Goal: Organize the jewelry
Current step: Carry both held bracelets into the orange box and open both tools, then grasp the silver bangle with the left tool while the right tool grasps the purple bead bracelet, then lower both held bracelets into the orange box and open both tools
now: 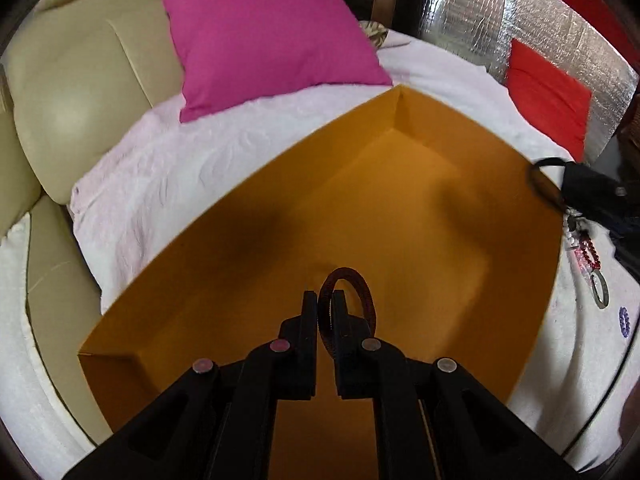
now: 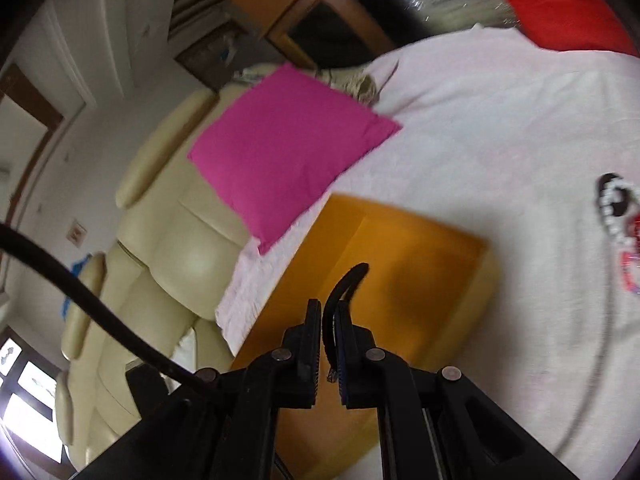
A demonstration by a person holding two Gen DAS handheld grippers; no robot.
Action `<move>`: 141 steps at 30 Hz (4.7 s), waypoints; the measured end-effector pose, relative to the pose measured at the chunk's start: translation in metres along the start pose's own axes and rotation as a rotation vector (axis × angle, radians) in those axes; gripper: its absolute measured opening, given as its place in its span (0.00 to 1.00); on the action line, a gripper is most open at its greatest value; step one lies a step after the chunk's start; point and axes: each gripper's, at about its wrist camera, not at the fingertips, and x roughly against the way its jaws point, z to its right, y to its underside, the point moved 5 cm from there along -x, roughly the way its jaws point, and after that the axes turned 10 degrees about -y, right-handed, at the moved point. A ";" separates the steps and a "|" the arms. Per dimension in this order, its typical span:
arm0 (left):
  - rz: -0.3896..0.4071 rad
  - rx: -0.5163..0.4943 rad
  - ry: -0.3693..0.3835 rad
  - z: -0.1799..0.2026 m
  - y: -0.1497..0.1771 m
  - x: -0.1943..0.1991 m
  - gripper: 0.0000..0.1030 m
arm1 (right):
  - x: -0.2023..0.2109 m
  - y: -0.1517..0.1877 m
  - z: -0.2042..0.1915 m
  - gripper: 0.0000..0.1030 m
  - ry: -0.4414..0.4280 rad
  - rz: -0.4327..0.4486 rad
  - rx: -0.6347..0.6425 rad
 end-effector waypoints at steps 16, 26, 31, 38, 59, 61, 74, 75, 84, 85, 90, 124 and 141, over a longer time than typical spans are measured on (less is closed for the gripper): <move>0.144 0.007 -0.065 0.027 -0.037 0.059 0.65 | 0.097 -0.017 0.043 0.48 0.163 0.147 -0.013; 0.258 -0.265 0.072 0.191 -0.026 0.111 0.70 | 0.276 0.006 0.139 0.50 0.333 0.365 -0.136; 0.143 -0.357 0.199 0.260 0.008 0.087 0.70 | 0.314 0.018 0.194 0.50 0.396 0.363 -0.232; 0.102 -0.443 0.259 0.319 0.031 0.071 0.75 | 0.335 0.034 0.243 0.52 0.480 0.296 -0.319; 0.049 -0.510 0.290 0.366 0.044 0.039 0.57 | 0.279 0.042 0.262 0.18 0.693 0.072 -0.085; 0.059 -0.520 0.297 0.364 0.044 0.039 0.57 | 0.280 0.041 0.260 0.13 0.709 0.080 -0.085; 0.081 -0.464 0.316 0.319 0.028 0.053 0.57 | 0.298 0.022 0.226 0.10 0.635 0.222 -0.065; 0.091 -0.456 0.317 0.312 0.026 0.057 0.57 | 0.295 0.021 0.224 0.10 0.630 0.226 -0.063; 0.213 -0.389 0.292 0.273 0.003 0.091 0.57 | 0.270 0.007 0.186 0.10 0.528 0.295 0.005; 0.219 -0.376 0.293 0.268 0.002 0.094 0.57 | 0.265 0.006 0.179 0.10 0.513 0.302 0.015; 0.267 -0.315 0.254 0.239 -0.012 0.102 0.57 | 0.249 0.005 0.157 0.10 0.463 0.321 0.059; 0.014 -0.030 0.007 -0.034 0.046 0.031 0.58 | -0.075 0.009 -0.039 0.10 0.064 -0.171 0.179; -0.063 -0.006 -0.029 -0.027 0.046 0.024 0.59 | -0.061 -0.022 -0.021 0.43 0.117 -0.072 0.160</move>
